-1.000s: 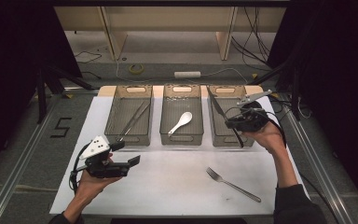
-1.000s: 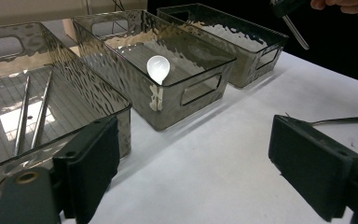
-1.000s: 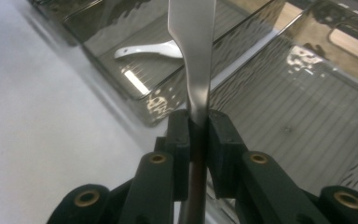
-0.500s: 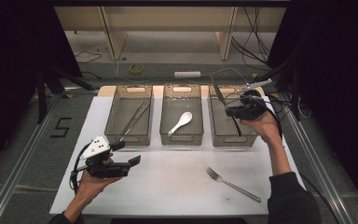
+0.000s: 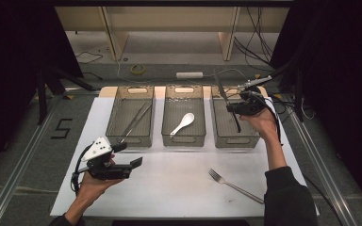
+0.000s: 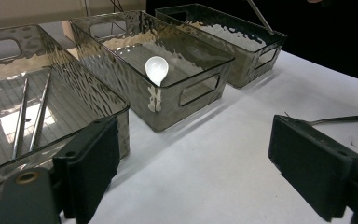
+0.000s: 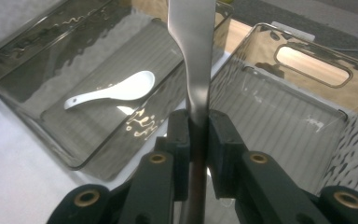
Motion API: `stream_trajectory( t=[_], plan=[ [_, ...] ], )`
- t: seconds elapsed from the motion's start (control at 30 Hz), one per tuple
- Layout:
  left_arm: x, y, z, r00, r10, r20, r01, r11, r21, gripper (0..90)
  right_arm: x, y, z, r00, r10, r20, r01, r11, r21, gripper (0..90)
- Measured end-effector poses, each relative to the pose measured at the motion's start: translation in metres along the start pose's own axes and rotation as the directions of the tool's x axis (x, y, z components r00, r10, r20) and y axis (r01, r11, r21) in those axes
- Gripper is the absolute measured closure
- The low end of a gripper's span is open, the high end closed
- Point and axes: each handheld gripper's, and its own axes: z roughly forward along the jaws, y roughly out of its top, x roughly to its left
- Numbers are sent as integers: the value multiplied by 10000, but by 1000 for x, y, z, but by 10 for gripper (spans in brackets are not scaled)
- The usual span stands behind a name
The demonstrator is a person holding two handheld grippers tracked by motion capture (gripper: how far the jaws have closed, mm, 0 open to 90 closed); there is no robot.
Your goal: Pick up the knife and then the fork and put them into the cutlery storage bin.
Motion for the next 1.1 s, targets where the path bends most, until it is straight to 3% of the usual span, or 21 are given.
stream_trajectory(
  t=[0.53,1.1],
  plan=[
    [-1,0,0,10000,15,13,-15,10000,-16,160,-11,-4,21,9968,618,509,-625,9980,114,808],
    [-1,0,0,10000,35,26,-35,10000,-24,160,-12,-16,37,9934,854,764,-883,9954,358,807]
  ],
)
